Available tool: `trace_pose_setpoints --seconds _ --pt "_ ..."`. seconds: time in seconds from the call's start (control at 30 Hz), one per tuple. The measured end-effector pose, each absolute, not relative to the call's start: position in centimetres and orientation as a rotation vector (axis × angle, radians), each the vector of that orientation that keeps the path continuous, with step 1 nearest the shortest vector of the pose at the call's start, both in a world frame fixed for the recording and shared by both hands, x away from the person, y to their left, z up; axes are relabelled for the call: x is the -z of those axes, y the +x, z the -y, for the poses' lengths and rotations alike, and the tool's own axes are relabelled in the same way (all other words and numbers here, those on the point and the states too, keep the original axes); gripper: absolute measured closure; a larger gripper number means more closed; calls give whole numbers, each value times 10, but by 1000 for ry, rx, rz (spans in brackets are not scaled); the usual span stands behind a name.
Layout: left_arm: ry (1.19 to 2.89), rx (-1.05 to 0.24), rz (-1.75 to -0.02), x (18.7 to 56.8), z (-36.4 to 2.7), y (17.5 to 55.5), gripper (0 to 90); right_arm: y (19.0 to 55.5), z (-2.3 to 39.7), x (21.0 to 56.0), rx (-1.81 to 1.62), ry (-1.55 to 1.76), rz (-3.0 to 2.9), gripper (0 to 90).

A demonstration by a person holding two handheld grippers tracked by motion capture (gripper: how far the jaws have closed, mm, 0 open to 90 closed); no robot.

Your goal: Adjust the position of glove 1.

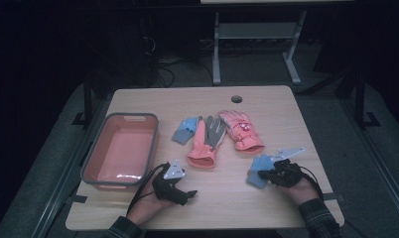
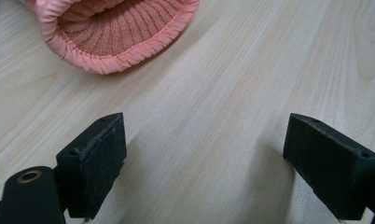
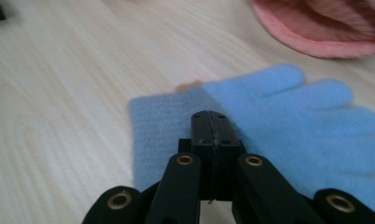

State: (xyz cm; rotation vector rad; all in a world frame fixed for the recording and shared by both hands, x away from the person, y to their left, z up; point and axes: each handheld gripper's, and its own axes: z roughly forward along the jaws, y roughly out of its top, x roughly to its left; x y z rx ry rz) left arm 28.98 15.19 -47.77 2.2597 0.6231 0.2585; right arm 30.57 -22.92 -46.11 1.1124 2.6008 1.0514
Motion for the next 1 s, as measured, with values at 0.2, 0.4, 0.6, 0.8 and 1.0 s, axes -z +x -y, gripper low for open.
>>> trace_pose_setpoints --seconds 0.2,0.4,0.6,0.8,1.0 --pt "2268 -261 -617 477 -152 290 124 302 212 460 -1061 1028 -2657 900" --pt "2271 -261 -615 477 -153 290 124 299 198 460 -1065 965 -2705 900" --pt "2271 -261 -614 477 -153 290 124 295 182 461 -1078 883 -2739 900" --pt "2271 -262 -616 477 -153 289 124 291 168 461 -1105 866 -2761 900" --pt "2272 -262 -615 477 -153 288 124 288 155 461 -1122 828 -2782 900"
